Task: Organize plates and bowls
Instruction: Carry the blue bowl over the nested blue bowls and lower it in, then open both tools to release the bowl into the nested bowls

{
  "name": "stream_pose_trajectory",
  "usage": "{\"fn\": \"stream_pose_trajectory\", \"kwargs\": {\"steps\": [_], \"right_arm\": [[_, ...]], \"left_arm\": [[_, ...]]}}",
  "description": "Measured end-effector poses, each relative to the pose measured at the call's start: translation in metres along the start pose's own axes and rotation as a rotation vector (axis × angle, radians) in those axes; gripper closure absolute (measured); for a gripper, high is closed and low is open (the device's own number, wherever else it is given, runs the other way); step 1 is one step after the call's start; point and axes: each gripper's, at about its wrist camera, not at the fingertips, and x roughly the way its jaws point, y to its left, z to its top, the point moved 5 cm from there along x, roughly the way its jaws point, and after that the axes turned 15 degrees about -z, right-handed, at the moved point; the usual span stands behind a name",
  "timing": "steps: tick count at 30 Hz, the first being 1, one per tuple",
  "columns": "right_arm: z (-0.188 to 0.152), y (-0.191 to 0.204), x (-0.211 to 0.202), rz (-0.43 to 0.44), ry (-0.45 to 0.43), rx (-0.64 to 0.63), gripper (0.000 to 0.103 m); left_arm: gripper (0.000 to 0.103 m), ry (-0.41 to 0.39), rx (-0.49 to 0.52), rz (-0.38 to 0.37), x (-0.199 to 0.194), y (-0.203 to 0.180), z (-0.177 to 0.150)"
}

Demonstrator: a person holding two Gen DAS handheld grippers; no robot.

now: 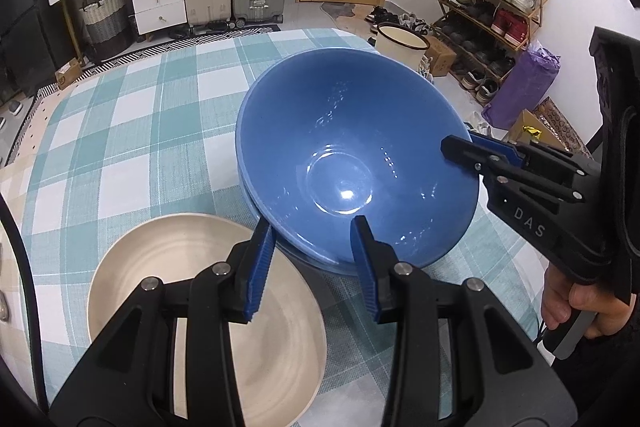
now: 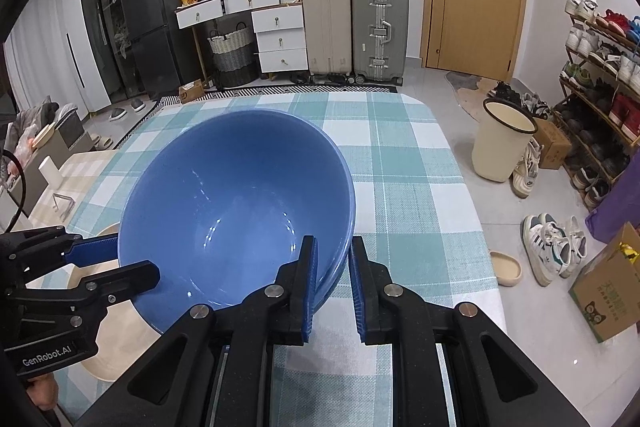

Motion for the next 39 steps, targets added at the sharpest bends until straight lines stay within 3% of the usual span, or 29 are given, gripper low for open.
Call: {"fn": "stream_pose_trajectory", "kwargs": {"steps": [7, 20, 23, 29, 30, 33, 35, 36, 37, 39], "right_arm": [[-0.002, 0.001, 0.004, 0.01, 0.013, 0.001, 0.087], [-0.005, -0.001, 0.009, 0.021, 0.021, 0.001, 0.086], [-0.007, -0.002, 0.009, 0.028, 0.025, -0.001, 0.081], [-0.01, -0.004, 0.006, 0.039, 0.028, 0.011, 0.071], [-0.01, -0.005, 0.005, 0.042, 0.025, 0.016, 0.066], [-0.007, -0.01, 0.002, 0.057, 0.014, 0.042, 0.05], [-0.006, -0.014, 0.002, 0.058, 0.016, 0.061, 0.032], [-0.006, -0.016, 0.002, 0.06, 0.015, 0.073, 0.017], [-0.006, -0.017, 0.002, 0.063, 0.013, 0.084, 0.012], [-0.008, -0.02, 0.003, 0.072, 0.012, 0.107, 0.011]], "left_arm": [[0.068, 0.0, -0.006, -0.008, 0.0, 0.002, 0.0], [0.058, 0.021, -0.046, -0.024, 0.006, 0.011, -0.003], [0.056, 0.021, -0.067, -0.044, 0.005, 0.015, -0.004], [0.032, -0.016, -0.111, -0.088, -0.005, 0.025, 0.003], [0.026, -0.023, -0.12, -0.084, -0.007, 0.028, 0.005], [0.023, -0.042, -0.155, -0.094, -0.01, 0.038, 0.01], [0.022, -0.053, -0.176, -0.104, -0.01, 0.046, 0.012], [0.02, -0.061, -0.188, -0.105, -0.011, 0.049, 0.013], [0.02, -0.071, -0.2, -0.105, -0.011, 0.053, 0.014], [0.019, -0.085, -0.216, -0.107, -0.009, 0.06, 0.015]]}}
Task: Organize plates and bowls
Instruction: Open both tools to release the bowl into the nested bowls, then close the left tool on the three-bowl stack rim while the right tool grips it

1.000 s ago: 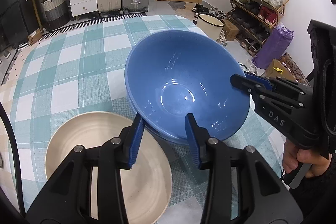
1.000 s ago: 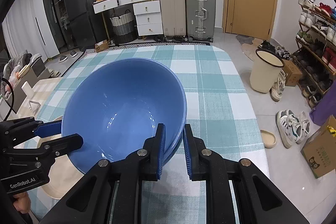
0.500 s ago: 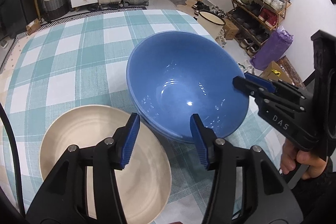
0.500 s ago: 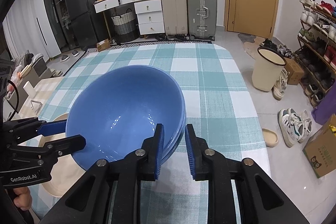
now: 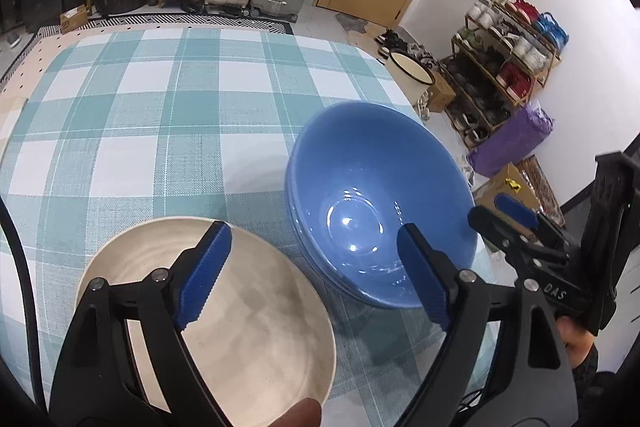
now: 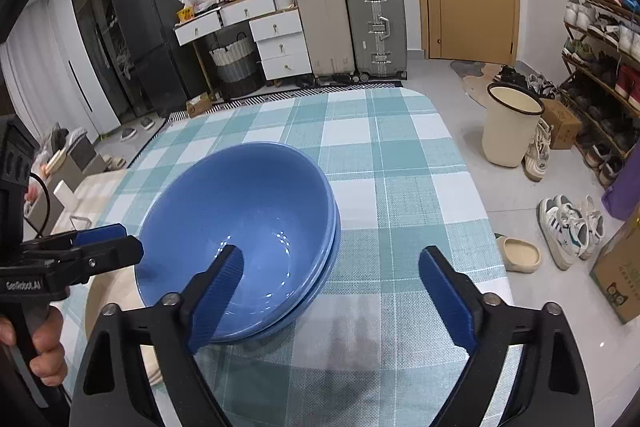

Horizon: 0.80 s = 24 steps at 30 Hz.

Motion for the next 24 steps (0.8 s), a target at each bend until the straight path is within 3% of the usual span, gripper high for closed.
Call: {"fn": "stream_pose_trajectory", "kwargs": {"steps": [7, 9, 24], "right_arm": [[-0.007, -0.005, 0.008, 0.039, 0.026, 0.047, 0.005], [-0.009, -0.005, 0.011, 0.038, 0.034, 0.048, 0.005], [-0.019, -0.005, 0.028, 0.092, 0.07, 0.087, 0.005]], "left_arm": [[0.015, 0.012, -0.034, -0.012, 0.016, 0.013, 0.001], [0.001, 0.013, -0.041, -0.016, 0.022, 0.017, 0.001], [0.001, -0.003, -0.143, -0.037, 0.047, 0.046, 0.006]]}}
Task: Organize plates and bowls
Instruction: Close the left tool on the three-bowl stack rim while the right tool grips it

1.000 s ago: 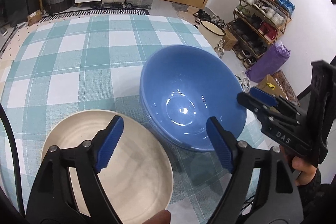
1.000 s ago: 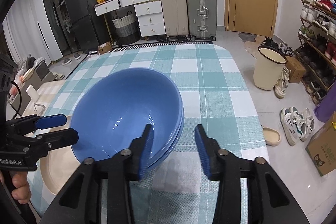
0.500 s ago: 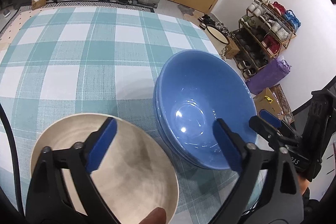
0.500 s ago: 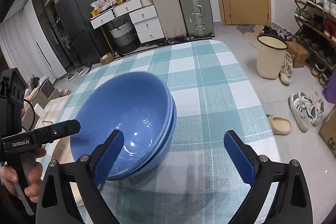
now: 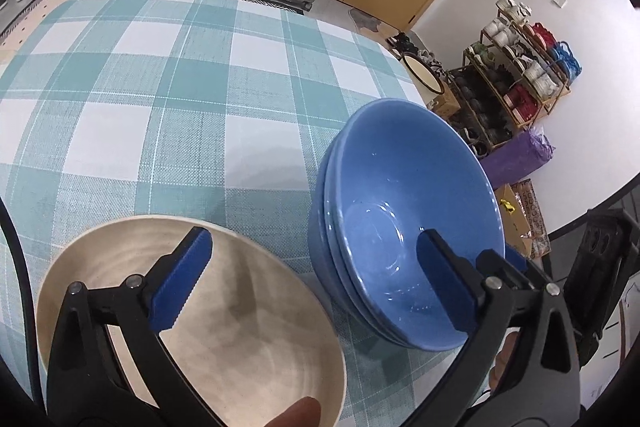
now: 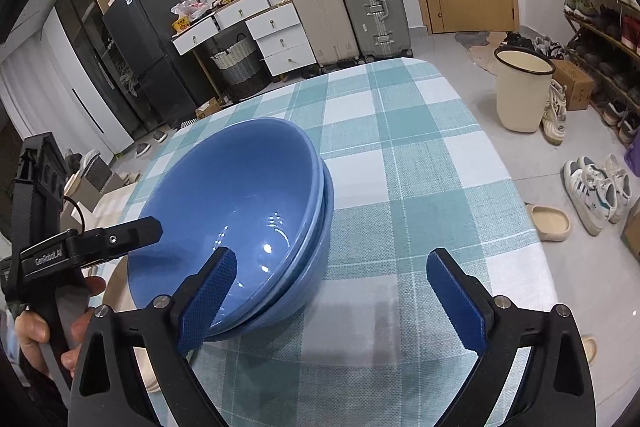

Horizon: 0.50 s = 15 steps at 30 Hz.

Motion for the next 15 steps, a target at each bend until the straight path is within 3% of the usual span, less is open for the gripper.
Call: {"fn": "stream_pose_trajectory", "kwargs": {"steps": [2, 5, 7, 9, 15], "right_arm": [[-0.001, 0.001, 0.001, 0.018, 0.0, 0.007, 0.005], [-0.001, 0.003, 0.005, 0.05, 0.008, 0.016, 0.014], [-0.002, 0.005, 0.005, 0.057, 0.016, 0.015, 0.023], [-0.002, 0.007, 0.006, 0.068, 0.016, 0.013, 0.027], [-0.001, 0.015, 0.002, 0.093, 0.003, -0.012, 0.041]], "left_arm": [[0.001, -0.001, -0.02, -0.011, 0.002, 0.004, 0.001], [0.002, 0.001, -0.04, -0.016, 0.005, 0.009, 0.002], [0.007, 0.001, -0.047, -0.028, 0.007, 0.01, 0.002], [0.019, 0.007, -0.046, -0.038, 0.008, 0.01, 0.002], [0.039, 0.008, 0.0, -0.089, 0.008, 0.0, 0.0]]}}
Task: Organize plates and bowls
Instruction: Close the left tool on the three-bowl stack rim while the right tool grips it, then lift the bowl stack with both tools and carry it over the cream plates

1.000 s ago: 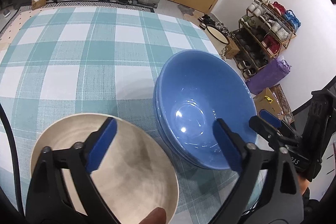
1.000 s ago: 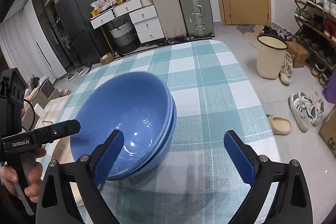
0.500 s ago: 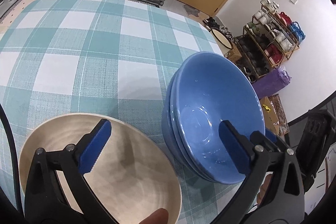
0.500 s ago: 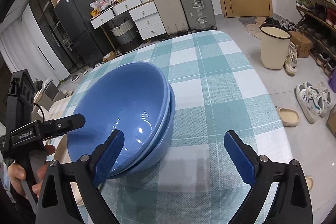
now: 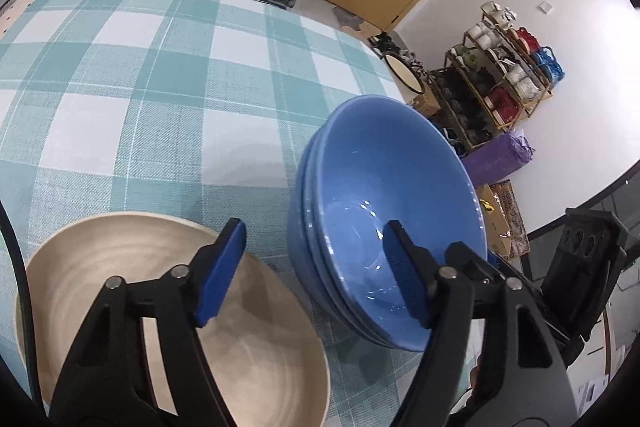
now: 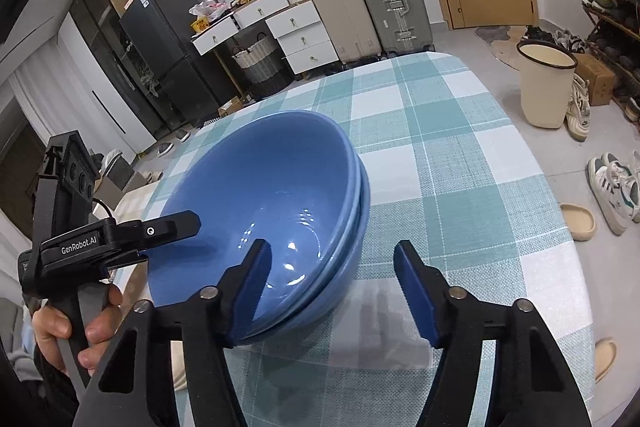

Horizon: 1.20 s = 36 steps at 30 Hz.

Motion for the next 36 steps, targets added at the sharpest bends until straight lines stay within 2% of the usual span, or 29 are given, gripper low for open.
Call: {"fn": "stream_pose_trajectory", "kwargs": {"steps": [4, 6, 9, 16, 29, 34, 36], "right_arm": [[0.002, 0.003, -0.002, 0.005, -0.016, -0.01, 0.053], [0.002, 0.004, -0.003, 0.006, -0.026, -0.018, 0.056], [0.001, 0.004, -0.004, -0.007, -0.029, -0.023, 0.058], [0.0, 0.005, -0.007, -0.023, -0.035, -0.035, 0.059], [0.001, 0.009, -0.019, -0.044, -0.086, -0.081, 0.06], [0.0, 0.006, -0.014, -0.06, -0.048, -0.062, 0.06], [0.0, 0.005, -0.011, -0.033, -0.031, -0.045, 0.06]], "left_arm": [[0.056, 0.004, 0.02, -0.011, 0.0, -0.006, -0.001], [0.07, 0.009, 0.028, -0.003, 0.001, -0.007, -0.002], [0.076, 0.014, 0.038, 0.008, 0.001, -0.008, -0.003], [0.077, 0.01, 0.067, 0.039, -0.003, -0.013, -0.005], [0.077, -0.001, 0.087, 0.04, -0.011, -0.015, -0.006], [0.077, 0.005, 0.073, 0.039, -0.011, -0.011, -0.006], [0.077, 0.008, 0.073, 0.041, -0.01, -0.01, -0.006]]}}
